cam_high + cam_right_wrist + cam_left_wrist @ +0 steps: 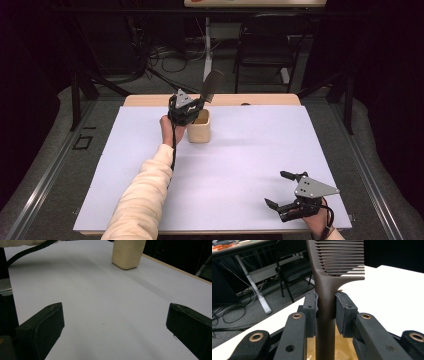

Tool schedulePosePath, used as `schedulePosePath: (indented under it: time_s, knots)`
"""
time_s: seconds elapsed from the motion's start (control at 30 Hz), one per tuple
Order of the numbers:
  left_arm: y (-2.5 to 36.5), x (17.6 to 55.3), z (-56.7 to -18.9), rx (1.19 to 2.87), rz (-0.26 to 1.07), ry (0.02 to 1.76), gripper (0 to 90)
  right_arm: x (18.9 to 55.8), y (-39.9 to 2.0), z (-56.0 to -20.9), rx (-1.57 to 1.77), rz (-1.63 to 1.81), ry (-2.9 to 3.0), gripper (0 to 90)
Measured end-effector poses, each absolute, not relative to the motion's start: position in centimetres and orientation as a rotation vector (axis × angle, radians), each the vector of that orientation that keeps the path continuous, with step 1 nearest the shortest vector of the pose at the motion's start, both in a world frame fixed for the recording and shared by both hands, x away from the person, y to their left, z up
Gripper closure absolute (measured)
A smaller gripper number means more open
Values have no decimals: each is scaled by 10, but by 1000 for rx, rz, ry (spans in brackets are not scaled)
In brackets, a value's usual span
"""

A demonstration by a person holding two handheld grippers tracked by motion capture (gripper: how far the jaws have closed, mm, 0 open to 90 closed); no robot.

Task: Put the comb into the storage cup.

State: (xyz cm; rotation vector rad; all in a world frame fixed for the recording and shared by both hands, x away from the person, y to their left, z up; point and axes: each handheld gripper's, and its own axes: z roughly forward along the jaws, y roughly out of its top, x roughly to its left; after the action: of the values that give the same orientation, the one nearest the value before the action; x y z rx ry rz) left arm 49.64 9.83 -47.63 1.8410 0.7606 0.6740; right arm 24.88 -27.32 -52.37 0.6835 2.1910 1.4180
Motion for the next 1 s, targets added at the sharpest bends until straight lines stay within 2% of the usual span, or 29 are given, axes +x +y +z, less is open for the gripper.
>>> schedulePosePath:
  time_s: [1.0]
  knots:
    - [96, 499, -480, 1934, 620, 746, 723, 249, -274, -524, 688, 1415, 2189, 11]
